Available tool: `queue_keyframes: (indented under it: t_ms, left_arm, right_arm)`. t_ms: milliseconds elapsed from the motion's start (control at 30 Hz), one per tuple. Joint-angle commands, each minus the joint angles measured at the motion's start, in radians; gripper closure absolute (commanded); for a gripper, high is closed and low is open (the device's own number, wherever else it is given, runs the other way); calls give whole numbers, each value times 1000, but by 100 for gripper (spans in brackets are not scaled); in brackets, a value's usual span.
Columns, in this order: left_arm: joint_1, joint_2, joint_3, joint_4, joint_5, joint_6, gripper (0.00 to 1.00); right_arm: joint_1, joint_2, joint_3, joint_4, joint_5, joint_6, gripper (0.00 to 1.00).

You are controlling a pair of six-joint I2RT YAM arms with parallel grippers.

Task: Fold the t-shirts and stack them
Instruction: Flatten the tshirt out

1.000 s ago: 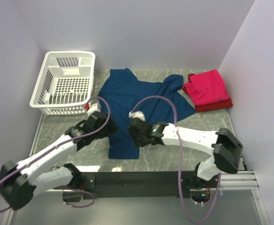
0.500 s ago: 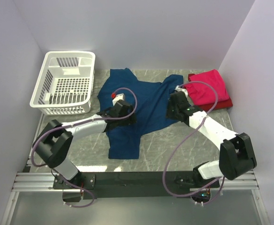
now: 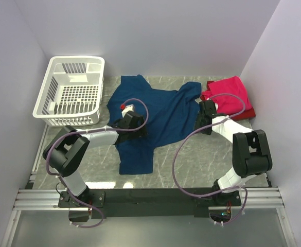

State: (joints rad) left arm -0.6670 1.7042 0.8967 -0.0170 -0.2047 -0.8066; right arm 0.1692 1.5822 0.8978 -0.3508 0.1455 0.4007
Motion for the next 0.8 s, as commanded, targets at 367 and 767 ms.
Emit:
queue_keyframes:
  t_ms: [367,767]
  left_arm:
    - [21,-31,-113,-3,31,1,11]
    - [27,-104,-143,-24,22,12,11]
  right_arm:
    - [-68,128,122,19,43,-28,52]
    - [-71,127,154,-22,19,-30,55]
